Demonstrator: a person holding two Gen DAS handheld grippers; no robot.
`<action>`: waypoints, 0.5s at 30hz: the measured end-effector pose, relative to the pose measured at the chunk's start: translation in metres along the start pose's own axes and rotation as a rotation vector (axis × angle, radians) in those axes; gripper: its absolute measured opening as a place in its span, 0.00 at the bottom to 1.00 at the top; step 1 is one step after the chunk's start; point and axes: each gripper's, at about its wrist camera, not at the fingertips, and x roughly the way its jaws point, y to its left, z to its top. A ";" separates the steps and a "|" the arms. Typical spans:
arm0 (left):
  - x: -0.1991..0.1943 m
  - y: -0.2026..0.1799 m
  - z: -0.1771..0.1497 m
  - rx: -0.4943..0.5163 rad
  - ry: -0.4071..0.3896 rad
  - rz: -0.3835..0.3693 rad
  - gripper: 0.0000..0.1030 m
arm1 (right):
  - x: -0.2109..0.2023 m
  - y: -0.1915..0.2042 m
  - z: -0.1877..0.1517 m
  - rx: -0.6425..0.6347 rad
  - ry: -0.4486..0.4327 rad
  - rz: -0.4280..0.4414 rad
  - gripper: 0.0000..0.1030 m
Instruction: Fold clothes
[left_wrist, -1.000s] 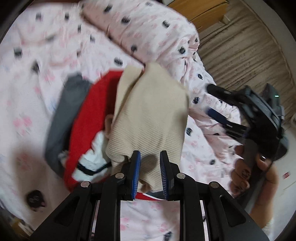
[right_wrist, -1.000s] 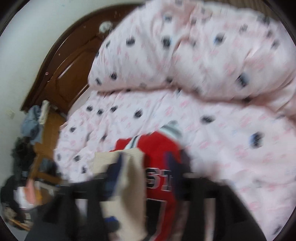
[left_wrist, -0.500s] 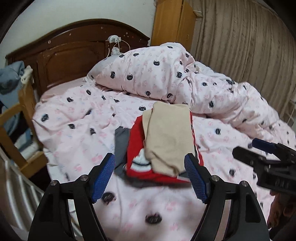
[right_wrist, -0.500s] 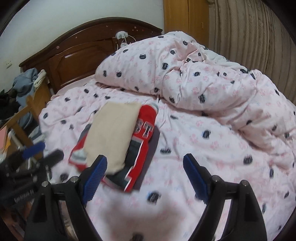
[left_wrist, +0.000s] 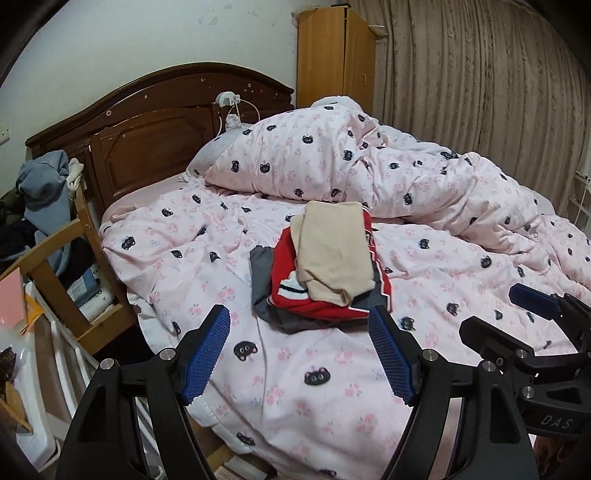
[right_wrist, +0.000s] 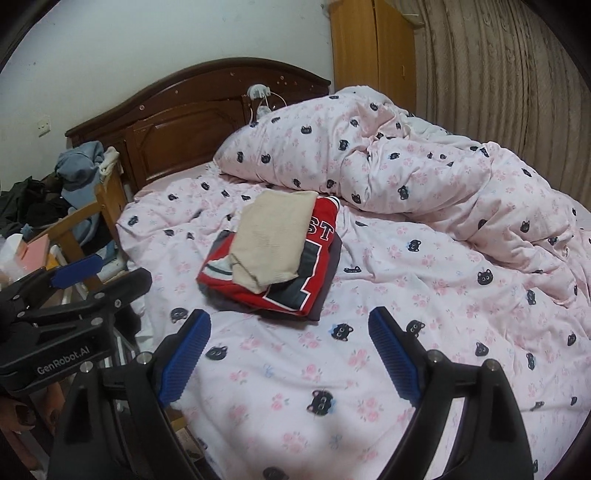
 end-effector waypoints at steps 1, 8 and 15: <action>-0.003 -0.001 -0.001 0.003 -0.001 0.004 0.71 | -0.005 0.000 -0.001 0.006 -0.004 0.006 0.87; -0.024 -0.006 -0.008 0.029 -0.011 0.023 0.71 | -0.035 -0.001 -0.013 0.027 -0.025 0.020 0.88; -0.039 -0.010 -0.012 0.039 -0.028 0.013 0.71 | -0.054 0.003 -0.023 0.008 -0.021 0.014 0.88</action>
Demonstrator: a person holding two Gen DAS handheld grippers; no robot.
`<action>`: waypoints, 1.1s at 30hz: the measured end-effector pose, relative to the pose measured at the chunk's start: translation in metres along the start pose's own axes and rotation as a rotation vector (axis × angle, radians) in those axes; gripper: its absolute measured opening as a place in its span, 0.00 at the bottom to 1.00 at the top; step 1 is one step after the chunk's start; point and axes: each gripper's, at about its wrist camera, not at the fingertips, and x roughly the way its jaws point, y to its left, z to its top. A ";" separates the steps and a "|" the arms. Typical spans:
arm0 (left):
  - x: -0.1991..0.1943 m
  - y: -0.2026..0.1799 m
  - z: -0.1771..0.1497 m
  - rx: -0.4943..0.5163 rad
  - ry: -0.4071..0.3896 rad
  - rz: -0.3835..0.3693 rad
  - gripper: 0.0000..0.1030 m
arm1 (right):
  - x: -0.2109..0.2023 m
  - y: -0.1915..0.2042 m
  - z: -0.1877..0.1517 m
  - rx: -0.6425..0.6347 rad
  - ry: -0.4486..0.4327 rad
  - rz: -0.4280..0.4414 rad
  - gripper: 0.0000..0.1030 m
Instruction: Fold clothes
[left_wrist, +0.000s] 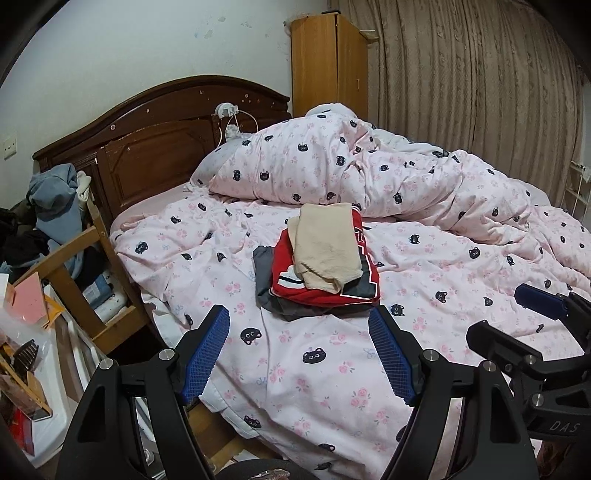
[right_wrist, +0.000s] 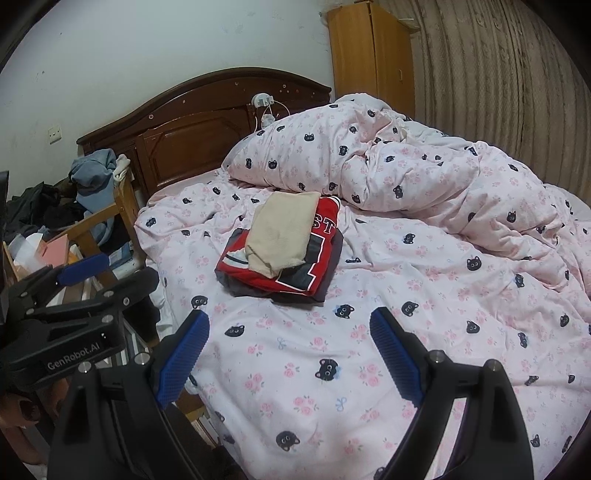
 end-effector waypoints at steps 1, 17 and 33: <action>-0.002 0.000 0.000 0.000 -0.002 -0.002 0.71 | -0.002 0.001 -0.001 -0.003 0.000 -0.003 0.88; -0.012 0.007 0.004 -0.020 -0.015 -0.035 0.72 | -0.020 0.011 0.000 -0.042 -0.011 -0.008 0.88; -0.015 0.007 0.005 -0.012 -0.026 -0.027 0.72 | -0.022 0.012 -0.001 -0.044 -0.010 -0.004 0.88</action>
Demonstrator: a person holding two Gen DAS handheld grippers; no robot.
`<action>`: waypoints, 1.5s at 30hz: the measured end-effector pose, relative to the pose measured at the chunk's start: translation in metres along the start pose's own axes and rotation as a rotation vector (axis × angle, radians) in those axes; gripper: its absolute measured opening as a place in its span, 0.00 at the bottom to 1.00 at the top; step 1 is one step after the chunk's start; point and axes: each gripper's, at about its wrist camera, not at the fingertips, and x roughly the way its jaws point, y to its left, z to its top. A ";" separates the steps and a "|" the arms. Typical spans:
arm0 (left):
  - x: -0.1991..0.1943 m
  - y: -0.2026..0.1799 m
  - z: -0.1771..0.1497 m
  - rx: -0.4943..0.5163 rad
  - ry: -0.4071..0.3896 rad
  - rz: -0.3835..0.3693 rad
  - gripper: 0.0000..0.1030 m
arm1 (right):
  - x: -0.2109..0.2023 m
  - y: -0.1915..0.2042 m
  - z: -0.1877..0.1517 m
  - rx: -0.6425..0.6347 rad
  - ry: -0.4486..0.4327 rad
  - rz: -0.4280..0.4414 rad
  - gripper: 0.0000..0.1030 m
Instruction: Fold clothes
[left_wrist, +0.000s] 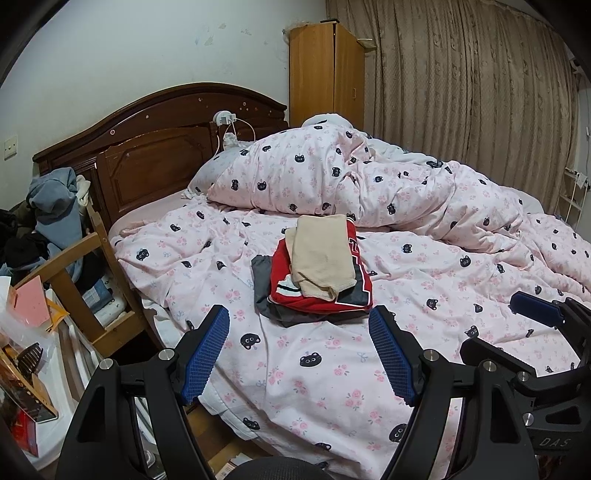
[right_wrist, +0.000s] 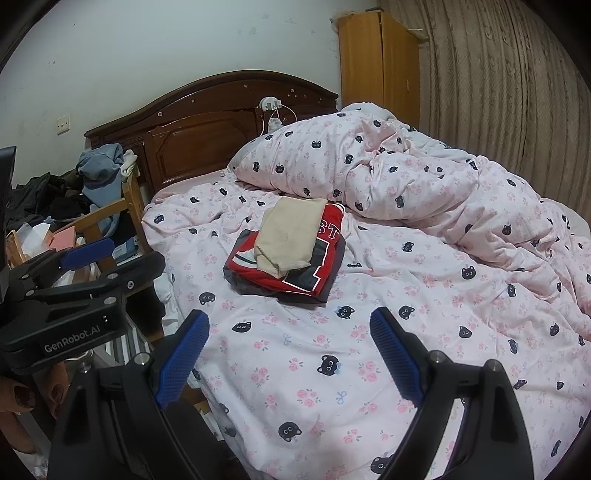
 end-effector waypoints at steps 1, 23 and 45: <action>0.000 0.000 0.000 0.001 0.000 0.000 0.72 | 0.000 0.000 0.000 0.001 0.000 0.000 0.88; 0.002 -0.004 -0.001 0.013 0.007 -0.005 0.72 | 0.002 -0.008 0.001 0.024 0.001 0.002 0.88; 0.002 -0.002 -0.001 0.013 -0.001 0.001 0.72 | 0.002 -0.008 0.009 0.040 -0.023 0.026 0.88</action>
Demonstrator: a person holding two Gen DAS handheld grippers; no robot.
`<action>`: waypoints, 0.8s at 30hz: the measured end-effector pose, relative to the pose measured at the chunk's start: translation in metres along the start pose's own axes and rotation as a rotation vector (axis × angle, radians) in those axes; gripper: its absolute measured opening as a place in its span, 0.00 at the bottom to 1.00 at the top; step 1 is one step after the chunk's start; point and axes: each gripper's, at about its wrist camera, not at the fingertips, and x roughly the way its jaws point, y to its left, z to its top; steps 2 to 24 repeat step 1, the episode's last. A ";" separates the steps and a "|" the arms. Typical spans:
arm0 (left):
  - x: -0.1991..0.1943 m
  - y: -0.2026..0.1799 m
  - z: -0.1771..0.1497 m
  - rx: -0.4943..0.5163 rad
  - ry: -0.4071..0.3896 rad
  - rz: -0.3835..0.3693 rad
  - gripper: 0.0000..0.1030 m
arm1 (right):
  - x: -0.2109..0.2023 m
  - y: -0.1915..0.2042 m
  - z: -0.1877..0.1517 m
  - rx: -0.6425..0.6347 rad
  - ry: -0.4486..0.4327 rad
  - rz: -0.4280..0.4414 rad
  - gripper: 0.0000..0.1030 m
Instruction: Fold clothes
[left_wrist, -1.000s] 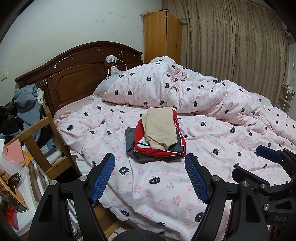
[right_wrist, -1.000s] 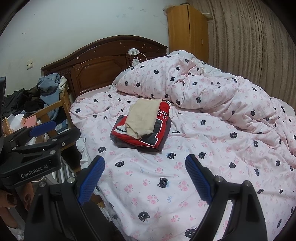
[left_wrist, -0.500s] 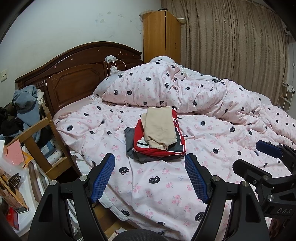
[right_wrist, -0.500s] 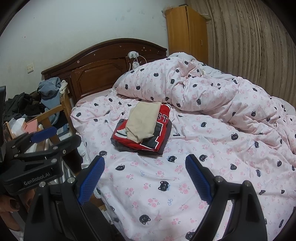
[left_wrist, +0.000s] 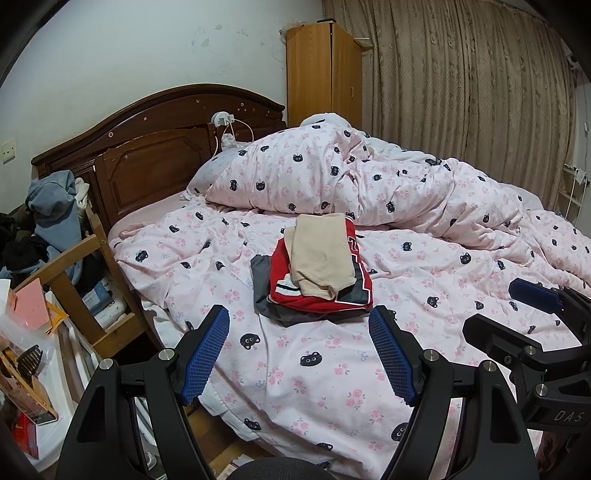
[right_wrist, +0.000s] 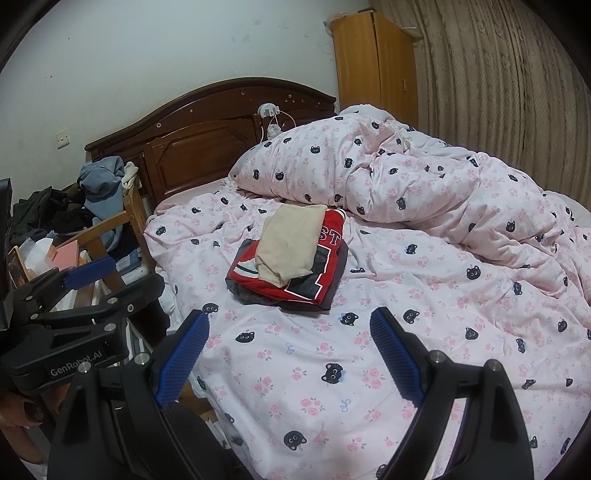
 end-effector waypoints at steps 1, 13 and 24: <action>0.000 0.000 0.000 -0.001 0.001 0.000 0.72 | 0.000 0.000 0.000 0.000 0.000 0.000 0.88; 0.000 0.000 0.000 -0.001 0.001 0.000 0.72 | 0.000 0.000 0.000 0.000 0.000 0.000 0.88; 0.000 0.000 0.000 -0.001 0.001 0.000 0.72 | 0.000 0.000 0.000 0.000 0.000 0.000 0.88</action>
